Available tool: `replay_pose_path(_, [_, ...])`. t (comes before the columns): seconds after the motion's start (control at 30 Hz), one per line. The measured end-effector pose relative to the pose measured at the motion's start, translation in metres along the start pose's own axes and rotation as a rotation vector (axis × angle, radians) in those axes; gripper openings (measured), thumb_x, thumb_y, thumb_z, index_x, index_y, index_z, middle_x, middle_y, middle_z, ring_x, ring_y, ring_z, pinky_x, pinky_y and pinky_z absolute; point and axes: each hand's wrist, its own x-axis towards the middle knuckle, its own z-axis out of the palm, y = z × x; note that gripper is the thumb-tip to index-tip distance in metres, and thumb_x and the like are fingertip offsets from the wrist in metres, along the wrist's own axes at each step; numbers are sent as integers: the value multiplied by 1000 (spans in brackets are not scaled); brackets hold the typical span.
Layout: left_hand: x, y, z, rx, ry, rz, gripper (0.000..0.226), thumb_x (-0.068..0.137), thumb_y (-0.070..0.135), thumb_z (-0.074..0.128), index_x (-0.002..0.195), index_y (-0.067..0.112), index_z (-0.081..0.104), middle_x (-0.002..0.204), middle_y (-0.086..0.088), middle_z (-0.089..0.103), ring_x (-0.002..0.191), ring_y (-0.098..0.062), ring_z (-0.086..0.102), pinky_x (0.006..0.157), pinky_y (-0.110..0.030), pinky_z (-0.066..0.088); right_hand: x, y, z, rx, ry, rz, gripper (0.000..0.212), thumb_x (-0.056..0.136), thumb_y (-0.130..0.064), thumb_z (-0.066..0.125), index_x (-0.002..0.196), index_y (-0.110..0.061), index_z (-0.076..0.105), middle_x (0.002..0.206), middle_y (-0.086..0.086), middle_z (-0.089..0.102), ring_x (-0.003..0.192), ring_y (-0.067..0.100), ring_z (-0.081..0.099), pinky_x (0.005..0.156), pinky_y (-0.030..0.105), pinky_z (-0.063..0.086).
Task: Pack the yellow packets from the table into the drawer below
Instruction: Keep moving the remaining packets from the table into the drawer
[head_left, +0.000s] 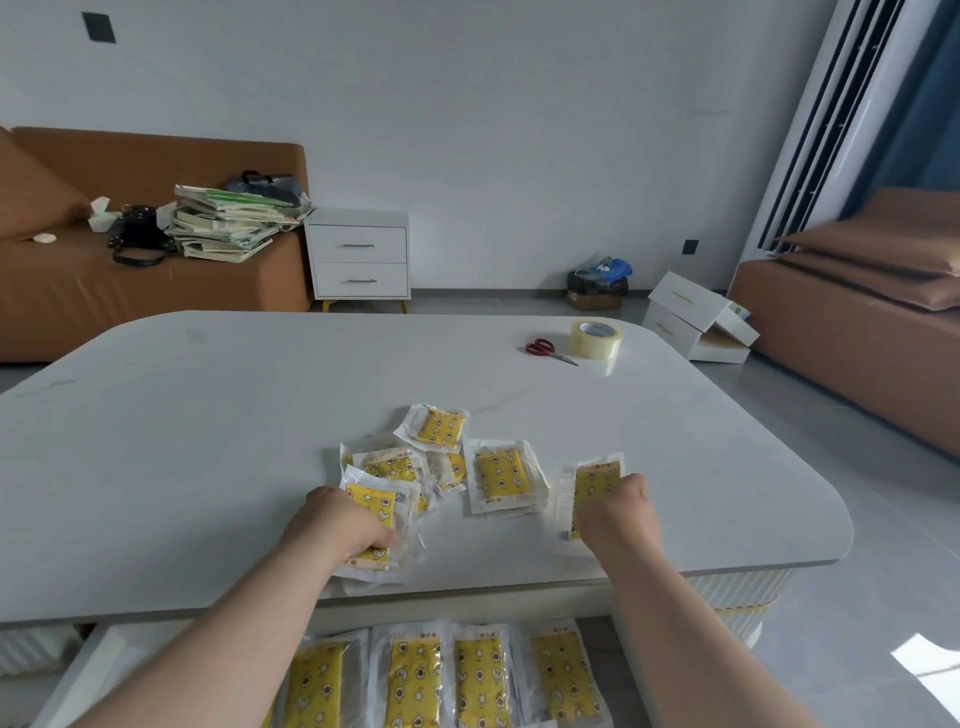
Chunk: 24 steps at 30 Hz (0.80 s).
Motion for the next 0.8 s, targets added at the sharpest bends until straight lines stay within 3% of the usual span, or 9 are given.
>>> replay_pose_path(0.27, [-16,8,-4,-18,52,-25,81,43,31,93,108,7,50,94,-8,64,84,-26,65,77,-36,57,0,-1,0,40,31,-9,24,80,1,39,100,-11,34,83,7,49,70,23,51,54,32,43])
replay_pose_path(0.43, [-18,4,-16,28,97,101,50,55,20,85,94,10,55,89,-6,64,80,-24,63,69,-29,52,0,-1,1,62,14,-20,24,78,1,39,98,-11,35,85,8,49,70,23,50,53,31,42])
replay_pose_path(0.53, [-17,-5,-21,-162,32,120,46,57,13,86,91,11,54,90,-8,65,83,-25,63,77,-36,54,-1,-2,2,89,13,-32,25,78,1,39,99,-11,37,85,8,51,69,23,51,56,32,44])
replay_pose_path(0.8, [-33,-17,-56,-640,-190,54,27,80,-9,67,105,-3,63,92,-18,70,76,-30,66,62,-33,50,9,-6,0,273,42,-31,26,78,1,38,100,-10,46,81,6,54,65,21,50,55,28,40])
